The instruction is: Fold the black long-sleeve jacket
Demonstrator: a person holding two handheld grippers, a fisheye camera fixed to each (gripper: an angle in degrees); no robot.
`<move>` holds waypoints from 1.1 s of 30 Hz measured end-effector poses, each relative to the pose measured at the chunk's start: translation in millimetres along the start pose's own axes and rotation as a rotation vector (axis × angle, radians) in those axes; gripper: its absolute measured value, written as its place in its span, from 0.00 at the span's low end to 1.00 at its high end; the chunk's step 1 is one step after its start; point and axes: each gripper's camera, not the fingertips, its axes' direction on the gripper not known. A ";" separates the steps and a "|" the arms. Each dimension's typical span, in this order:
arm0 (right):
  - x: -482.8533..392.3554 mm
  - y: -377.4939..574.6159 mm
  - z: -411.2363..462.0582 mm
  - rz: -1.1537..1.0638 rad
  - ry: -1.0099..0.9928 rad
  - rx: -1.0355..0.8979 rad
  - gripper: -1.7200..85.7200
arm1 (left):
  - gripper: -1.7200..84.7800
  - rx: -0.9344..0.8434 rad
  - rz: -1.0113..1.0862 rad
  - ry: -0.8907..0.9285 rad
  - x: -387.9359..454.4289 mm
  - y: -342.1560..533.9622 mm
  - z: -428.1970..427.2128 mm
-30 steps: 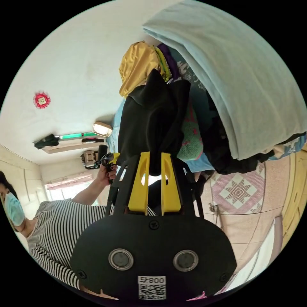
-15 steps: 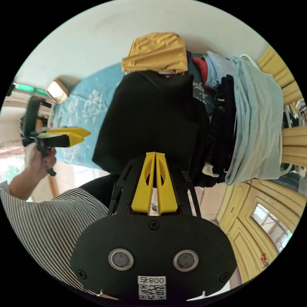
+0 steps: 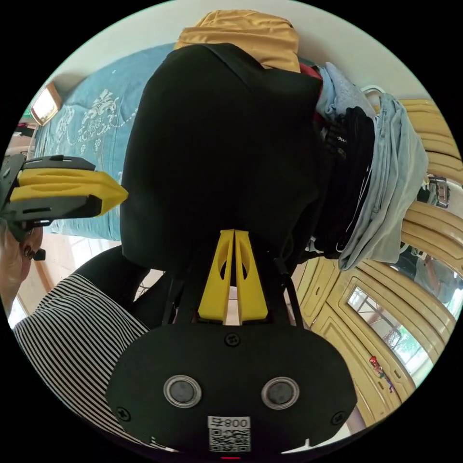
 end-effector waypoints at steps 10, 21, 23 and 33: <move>80.2 -49.6 1.8 0.027 -0.213 -0.004 0.02 | 0.02 -0.140 0.020 -0.010 7.9 -34.9 -17.4; 265.0 -154.1 -111.8 -0.003 -0.413 0.469 0.03 | 0.02 0.074 -0.010 0.129 5.6 -54.9 -98.5; 312.5 -210.6 -129.4 -0.025 -0.394 0.524 0.05 | 0.03 0.088 -0.045 0.087 1.4 -59.9 -105.7; 412.4 -467.1 -92.5 -0.020 -0.274 0.335 0.12 | 0.04 -0.015 -0.312 -0.032 -37.0 -74.9 -77.5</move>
